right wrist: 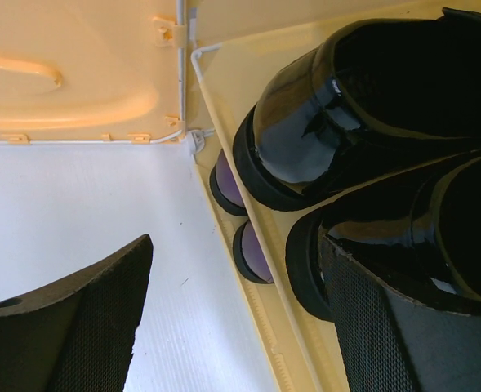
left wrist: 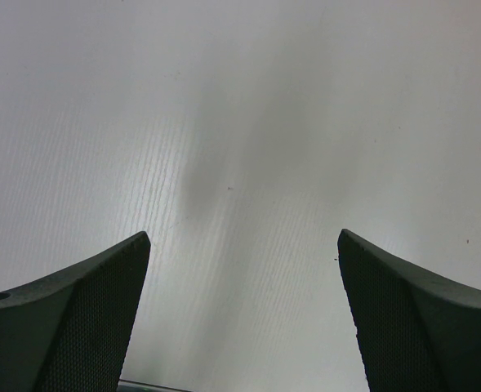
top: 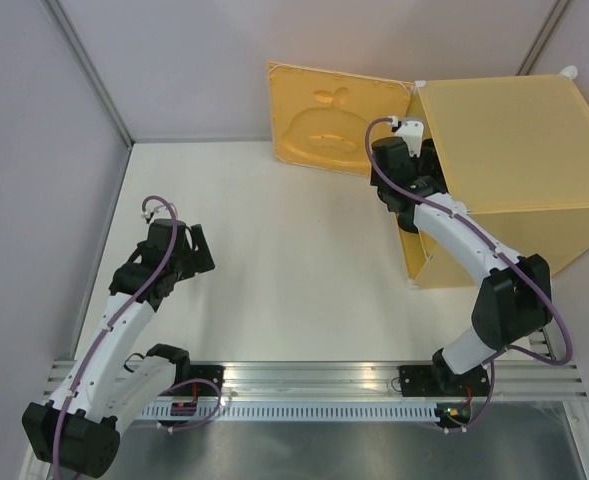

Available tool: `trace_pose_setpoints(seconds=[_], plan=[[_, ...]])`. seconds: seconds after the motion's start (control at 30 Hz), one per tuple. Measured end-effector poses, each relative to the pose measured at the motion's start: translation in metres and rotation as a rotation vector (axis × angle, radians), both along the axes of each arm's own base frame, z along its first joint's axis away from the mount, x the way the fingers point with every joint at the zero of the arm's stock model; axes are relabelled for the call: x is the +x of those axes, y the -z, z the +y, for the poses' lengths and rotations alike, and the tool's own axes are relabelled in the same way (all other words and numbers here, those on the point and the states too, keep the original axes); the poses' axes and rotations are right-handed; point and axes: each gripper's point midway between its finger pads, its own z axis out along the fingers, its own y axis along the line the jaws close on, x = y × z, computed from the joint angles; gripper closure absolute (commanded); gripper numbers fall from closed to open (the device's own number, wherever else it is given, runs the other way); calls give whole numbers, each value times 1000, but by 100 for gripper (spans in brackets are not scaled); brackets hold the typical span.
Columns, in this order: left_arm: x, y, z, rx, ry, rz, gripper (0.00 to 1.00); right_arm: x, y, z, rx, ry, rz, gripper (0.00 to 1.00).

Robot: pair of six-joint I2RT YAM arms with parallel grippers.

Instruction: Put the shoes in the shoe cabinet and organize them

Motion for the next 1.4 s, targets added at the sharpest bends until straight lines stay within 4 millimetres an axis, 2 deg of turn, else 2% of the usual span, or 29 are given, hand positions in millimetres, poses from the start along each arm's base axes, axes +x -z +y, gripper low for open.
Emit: trace_pose_setpoints(seconds=[0.17, 0.37, 0.43, 0.6, 0.73, 0.87, 0.97, 1.13, 1.4], plan=[[0, 0, 0, 0, 0, 0, 2, 1, -2, -6, -4, 23, 0, 12], [0, 0, 0, 0, 0, 1, 2, 2, -2, 7, 37, -58, 14, 10], [0, 0, 0, 0, 0, 0, 2, 1, -8, 15, 65, -107, 6, 10], [0, 0, 0, 0, 0, 0, 2, -3, -39, 39, 120, -221, -72, 9], [0, 0, 0, 0, 0, 1, 2, 2, -50, 53, 115, -261, -103, 9], [0, 0, 0, 0, 0, -1, 2, 16, -41, 65, 88, -276, -103, 9], [0, 0, 0, 0, 0, -1, 2, 26, -26, 67, 50, -258, -86, 9], [0, 0, 0, 0, 0, -1, 2, 40, -8, 59, -26, -185, -72, 8], [0, 0, 0, 0, 0, -1, 2, 60, -6, 44, -103, -72, -94, 8]])
